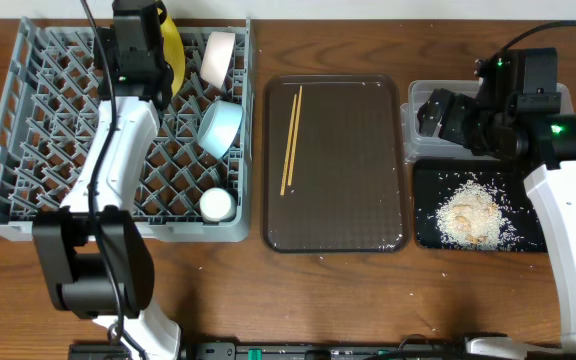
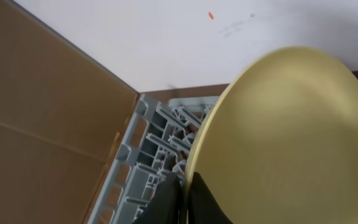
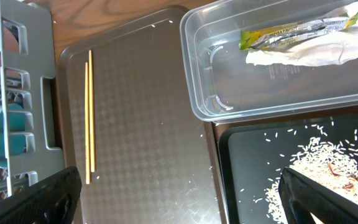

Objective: Sort waste into correct bins and load items into the dishwasher
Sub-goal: 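Lift the yellow plate and stand it upright in the rack, then release the plate and move the left gripper to the chopsticks, then grasp one wooden chopstick with the left gripper, then carry the chopstick to the rack and insert it upright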

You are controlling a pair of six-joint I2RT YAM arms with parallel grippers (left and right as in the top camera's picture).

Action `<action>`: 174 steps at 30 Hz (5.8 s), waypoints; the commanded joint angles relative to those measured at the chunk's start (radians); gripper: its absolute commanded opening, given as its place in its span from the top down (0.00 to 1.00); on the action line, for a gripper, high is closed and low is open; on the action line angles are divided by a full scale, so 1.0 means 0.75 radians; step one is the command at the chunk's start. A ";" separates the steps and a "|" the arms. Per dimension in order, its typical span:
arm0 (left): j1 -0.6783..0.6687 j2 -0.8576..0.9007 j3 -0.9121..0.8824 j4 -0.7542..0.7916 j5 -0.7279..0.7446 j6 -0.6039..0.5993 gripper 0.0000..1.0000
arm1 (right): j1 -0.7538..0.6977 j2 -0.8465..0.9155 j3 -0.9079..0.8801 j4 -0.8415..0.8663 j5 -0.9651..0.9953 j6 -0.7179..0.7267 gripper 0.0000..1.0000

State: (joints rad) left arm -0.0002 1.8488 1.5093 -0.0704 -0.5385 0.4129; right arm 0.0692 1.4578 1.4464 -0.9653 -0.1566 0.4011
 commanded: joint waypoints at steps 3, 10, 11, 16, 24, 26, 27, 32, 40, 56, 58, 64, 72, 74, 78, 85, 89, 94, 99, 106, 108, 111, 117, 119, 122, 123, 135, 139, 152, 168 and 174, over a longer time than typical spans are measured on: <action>0.003 0.045 -0.003 0.040 -0.046 0.032 0.93 | 0.004 0.002 0.004 0.000 0.004 -0.008 0.01; -0.012 0.089 -0.003 -0.011 -0.021 -0.072 0.87 | 0.004 0.002 0.004 0.000 0.004 -0.008 0.01; -0.015 0.093 -0.003 -0.020 -0.014 -0.099 0.86 | 0.004 0.002 0.004 0.000 0.004 -0.008 0.01; -0.021 0.094 -0.003 -0.033 0.113 -0.131 0.62 | 0.004 0.002 0.004 0.000 0.004 -0.008 0.01; -0.025 0.069 -0.003 -0.015 0.125 -0.197 0.34 | 0.004 0.002 0.004 0.000 0.004 -0.008 0.01; -0.025 0.042 -0.003 -0.015 0.125 -0.234 0.31 | 0.004 0.002 0.004 0.000 0.004 -0.008 0.01; -0.025 0.023 -0.003 -0.015 0.125 -0.256 0.30 | 0.004 0.002 0.004 0.000 0.004 -0.008 0.01; -0.037 -0.133 0.004 -0.080 0.179 -0.379 0.25 | 0.004 0.002 0.004 0.000 0.004 -0.008 0.01; -0.170 -0.385 0.007 -0.532 0.731 -0.676 0.27 | 0.004 0.002 0.004 0.000 0.004 -0.008 0.01; -0.645 -0.022 0.057 -0.645 0.763 -0.894 0.31 | 0.004 0.002 0.004 0.000 0.004 -0.008 0.01; -0.654 0.043 0.057 -0.644 0.763 -0.893 0.30 | 0.004 0.002 0.004 0.000 0.004 -0.008 0.01; -0.666 0.189 0.057 -0.624 0.763 -0.893 0.30 | 0.004 0.002 0.004 0.000 0.004 -0.008 0.01; -0.676 0.304 0.057 -0.571 0.763 -0.893 0.31 | 0.004 0.002 0.004 0.000 0.004 -0.008 0.01; -0.676 0.328 0.056 -0.561 0.763 -0.893 0.30 | 0.004 0.002 0.004 0.000 0.004 -0.008 0.01; -0.676 0.361 0.056 -0.546 0.763 -0.893 0.31 | 0.004 0.002 0.004 0.000 0.004 -0.008 0.01; -0.676 0.416 0.056 -0.517 0.764 -0.894 0.31 | 0.004 0.002 0.004 0.000 0.004 -0.008 0.01; -0.676 0.427 0.056 -0.516 0.764 -0.894 0.31 | 0.004 0.002 0.004 0.000 0.004 -0.008 0.01; -0.680 0.428 0.048 -0.513 0.805 -0.914 0.31 | 0.004 0.002 0.004 0.000 0.004 -0.008 0.01; -0.705 0.428 0.035 -0.575 0.848 -0.996 0.41 | 0.004 0.002 0.004 0.000 0.004 -0.008 0.01; -0.741 0.428 0.035 -0.609 0.854 -1.033 0.73 | 0.004 0.002 0.004 0.000 0.004 -0.008 0.01; -0.744 0.428 0.035 -0.609 0.854 -1.033 0.81 | 0.004 0.002 0.004 0.000 0.004 -0.008 0.01; -0.744 0.427 0.036 -0.607 0.854 -1.034 0.92 | 0.004 0.002 0.004 0.000 0.004 -0.008 0.01; -0.739 0.358 0.060 -0.614 0.878 -1.046 0.93 | 0.004 0.002 0.004 0.000 0.004 -0.008 0.01; -0.732 0.298 0.064 -0.631 0.878 -1.040 0.92 | 0.004 0.002 0.004 0.000 0.004 -0.008 0.01; -0.709 0.157 0.064 -0.682 0.877 -1.014 0.93 | 0.004 0.002 0.004 0.000 0.004 -0.008 0.01; -0.695 0.098 0.064 -0.706 0.877 -1.003 0.92 | 0.004 0.002 0.004 0.000 0.004 -0.008 0.01; -0.361 -0.421 0.060 -1.209 0.429 -0.708 0.93 | 0.004 0.002 0.004 0.000 0.004 -0.008 0.01; -0.258 -0.402 0.025 -1.273 0.407 -0.570 0.92 | 0.004 0.002 0.004 0.000 0.004 -0.008 0.01; -0.088 -0.176 -0.094 -1.241 0.399 -0.546 0.92 | 0.004 0.002 0.004 0.000 0.004 -0.008 0.01; -0.086 -0.132 -0.026 -1.251 0.480 -0.556 0.53 | 0.004 0.002 0.004 0.000 0.004 -0.008 0.01; -0.151 -0.286 0.036 -1.174 0.835 -0.618 0.53 | 0.004 0.002 0.004 0.000 0.004 -0.008 0.01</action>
State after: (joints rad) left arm -0.0795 1.7161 1.4883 -0.9718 -0.0761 -0.0120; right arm 0.0692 1.4578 1.4460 -0.9657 -0.1570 0.4011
